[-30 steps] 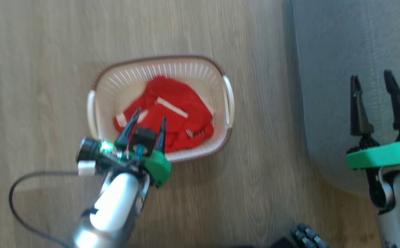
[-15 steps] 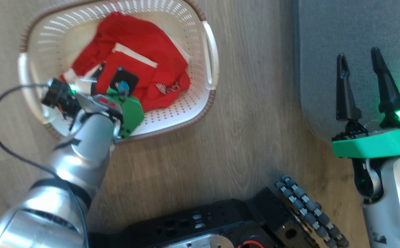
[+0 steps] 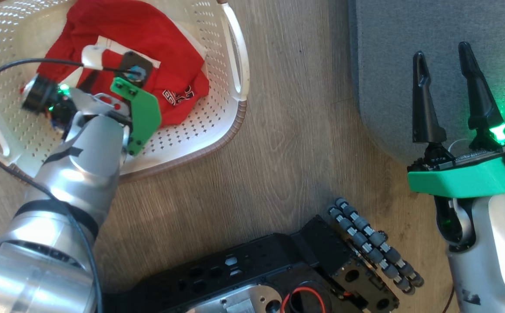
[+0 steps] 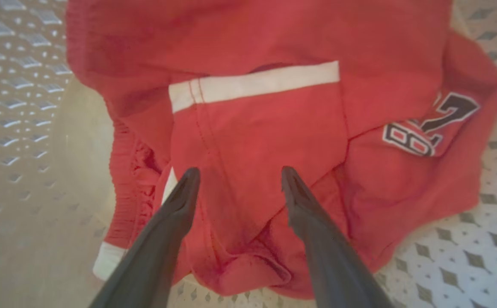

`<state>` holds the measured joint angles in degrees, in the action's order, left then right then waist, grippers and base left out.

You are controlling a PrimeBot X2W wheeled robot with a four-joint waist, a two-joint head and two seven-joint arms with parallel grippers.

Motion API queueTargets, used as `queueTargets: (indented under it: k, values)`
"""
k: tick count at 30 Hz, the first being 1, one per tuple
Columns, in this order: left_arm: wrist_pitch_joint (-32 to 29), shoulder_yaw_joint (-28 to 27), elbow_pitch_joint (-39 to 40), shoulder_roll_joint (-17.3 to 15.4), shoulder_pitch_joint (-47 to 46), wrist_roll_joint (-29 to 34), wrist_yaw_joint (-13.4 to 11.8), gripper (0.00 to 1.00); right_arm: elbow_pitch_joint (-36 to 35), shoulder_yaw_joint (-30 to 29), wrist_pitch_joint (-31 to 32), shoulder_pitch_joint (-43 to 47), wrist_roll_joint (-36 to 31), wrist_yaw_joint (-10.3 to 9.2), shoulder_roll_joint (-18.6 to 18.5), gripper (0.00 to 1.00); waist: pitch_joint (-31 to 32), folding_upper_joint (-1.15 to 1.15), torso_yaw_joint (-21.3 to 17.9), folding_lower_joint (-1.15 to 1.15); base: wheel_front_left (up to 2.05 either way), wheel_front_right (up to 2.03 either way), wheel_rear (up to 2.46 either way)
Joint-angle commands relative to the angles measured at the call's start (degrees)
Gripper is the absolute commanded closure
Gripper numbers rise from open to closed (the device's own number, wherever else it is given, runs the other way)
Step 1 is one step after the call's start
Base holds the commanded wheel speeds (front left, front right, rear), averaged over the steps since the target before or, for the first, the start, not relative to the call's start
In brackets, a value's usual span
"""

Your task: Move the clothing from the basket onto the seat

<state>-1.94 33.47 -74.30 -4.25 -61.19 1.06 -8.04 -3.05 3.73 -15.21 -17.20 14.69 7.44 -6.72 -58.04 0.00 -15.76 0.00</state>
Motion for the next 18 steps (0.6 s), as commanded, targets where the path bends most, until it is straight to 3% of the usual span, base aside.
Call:
queueTargets:
  k: [1,4,7,18]
  values:
    - [-0.8,-0.68,0.44,-1.28,0.11,-0.23,-0.95,0.0,1.09,1.42,0.21,3.89,1.12,0.05,0.42,0.0,-0.23,0.0,-0.17,0.0,0.0,0.0,0.0]
    - [-2.68,-1.23,0.39,-2.06,-0.79,-0.73,-3.41,0.0,0.25,1.87,0.21,4.39,1.39,0.05,0.54,0.0,-0.82,0.0,-0.47,0.0,0.0,0.0,0.0]
    - [-4.56,-1.23,0.37,-2.29,-1.39,-1.0,-4.34,0.0,-0.65,2.17,0.21,4.92,1.53,0.05,0.62,0.0,-1.38,0.0,-0.51,0.0,0.0,0.0,0.0]
    - [-13.76,0.61,0.35,-2.39,-3.16,-1.09,-2.04,0.0,-4.65,2.5,0.21,6.98,1.71,0.05,0.2,0.0,-3.21,0.0,-0.01,0.0,0.0,0.0,0.0]
